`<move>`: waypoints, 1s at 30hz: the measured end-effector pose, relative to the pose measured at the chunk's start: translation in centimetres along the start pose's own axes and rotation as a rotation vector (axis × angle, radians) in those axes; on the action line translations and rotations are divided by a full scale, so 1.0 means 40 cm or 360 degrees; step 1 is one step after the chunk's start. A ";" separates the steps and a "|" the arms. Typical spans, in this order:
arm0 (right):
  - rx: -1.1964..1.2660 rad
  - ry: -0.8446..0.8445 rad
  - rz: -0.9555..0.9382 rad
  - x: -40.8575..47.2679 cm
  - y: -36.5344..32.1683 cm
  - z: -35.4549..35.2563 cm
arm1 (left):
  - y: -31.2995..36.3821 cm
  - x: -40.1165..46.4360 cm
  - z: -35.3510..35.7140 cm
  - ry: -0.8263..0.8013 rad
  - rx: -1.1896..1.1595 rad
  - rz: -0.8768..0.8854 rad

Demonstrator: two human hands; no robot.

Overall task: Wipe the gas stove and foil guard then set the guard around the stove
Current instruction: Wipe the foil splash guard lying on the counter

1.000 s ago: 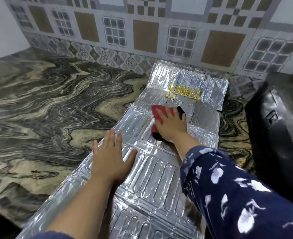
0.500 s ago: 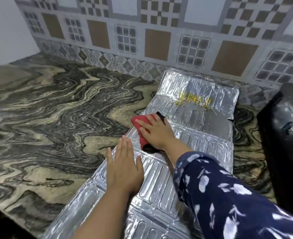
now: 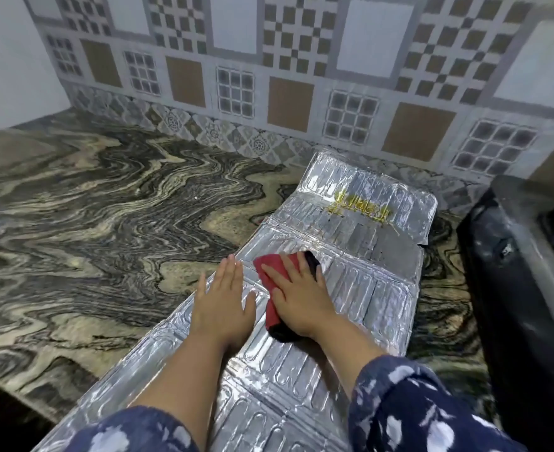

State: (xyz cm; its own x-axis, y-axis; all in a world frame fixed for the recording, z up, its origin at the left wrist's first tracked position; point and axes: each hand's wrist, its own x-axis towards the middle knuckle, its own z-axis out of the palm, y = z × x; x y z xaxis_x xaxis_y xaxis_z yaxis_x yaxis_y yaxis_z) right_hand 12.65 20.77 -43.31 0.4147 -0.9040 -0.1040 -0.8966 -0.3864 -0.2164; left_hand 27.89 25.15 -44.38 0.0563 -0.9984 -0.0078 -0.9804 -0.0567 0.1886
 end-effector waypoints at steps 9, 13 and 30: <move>-0.0045 -0.0034 -0.0008 0.155 0.075 -0.045 | 0.001 0.001 0.008 0.0033 0.0067 0.0018; -0.0080 -0.0019 0.0089 0.241 0.139 -0.071 | -0.004 0.008 0.012 0.0061 0.0036 0.0002; 0.0037 -0.0008 -0.0285 0.156 0.152 -0.071 | 0.095 0.192 -0.048 -0.0056 -0.0083 -0.0117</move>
State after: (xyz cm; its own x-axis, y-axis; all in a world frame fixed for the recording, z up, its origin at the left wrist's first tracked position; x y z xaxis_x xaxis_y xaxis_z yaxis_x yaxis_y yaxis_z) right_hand 9.34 12.27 -42.53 0.5681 -0.8203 -0.0669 -0.8046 -0.5365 -0.2545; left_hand 24.97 17.27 -41.82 0.1204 -0.9910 -0.0578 -0.9626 -0.1308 0.2372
